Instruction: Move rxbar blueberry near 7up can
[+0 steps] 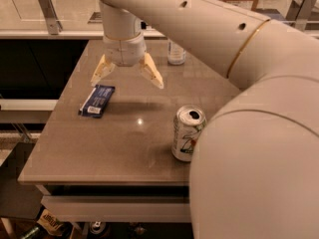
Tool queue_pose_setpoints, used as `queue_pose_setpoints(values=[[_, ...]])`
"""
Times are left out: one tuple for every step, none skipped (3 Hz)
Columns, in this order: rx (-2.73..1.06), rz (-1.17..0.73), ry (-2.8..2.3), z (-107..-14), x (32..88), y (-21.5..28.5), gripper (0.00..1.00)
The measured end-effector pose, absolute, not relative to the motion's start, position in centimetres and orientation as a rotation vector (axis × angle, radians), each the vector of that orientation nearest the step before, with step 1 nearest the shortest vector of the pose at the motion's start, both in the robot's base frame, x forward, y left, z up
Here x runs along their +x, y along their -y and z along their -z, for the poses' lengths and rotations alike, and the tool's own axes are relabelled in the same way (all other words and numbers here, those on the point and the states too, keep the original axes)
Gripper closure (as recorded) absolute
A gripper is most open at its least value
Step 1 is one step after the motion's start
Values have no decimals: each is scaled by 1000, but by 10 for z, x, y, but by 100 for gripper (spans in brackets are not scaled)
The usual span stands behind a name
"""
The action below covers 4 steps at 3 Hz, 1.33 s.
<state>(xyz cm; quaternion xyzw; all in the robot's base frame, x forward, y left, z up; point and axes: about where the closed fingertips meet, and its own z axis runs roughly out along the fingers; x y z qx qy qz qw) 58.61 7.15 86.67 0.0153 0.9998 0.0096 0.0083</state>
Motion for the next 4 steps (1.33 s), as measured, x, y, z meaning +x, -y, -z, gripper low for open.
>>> queue_pose_setpoints(values=[[90, -29, -3148, -859, 592, -94, 0], [50, -82, -3149, -855, 592, -110, 0], [-50, -177, -3132, -852, 585, -119, 0], [-141, -268, -3114, -850, 577, -122, 0]])
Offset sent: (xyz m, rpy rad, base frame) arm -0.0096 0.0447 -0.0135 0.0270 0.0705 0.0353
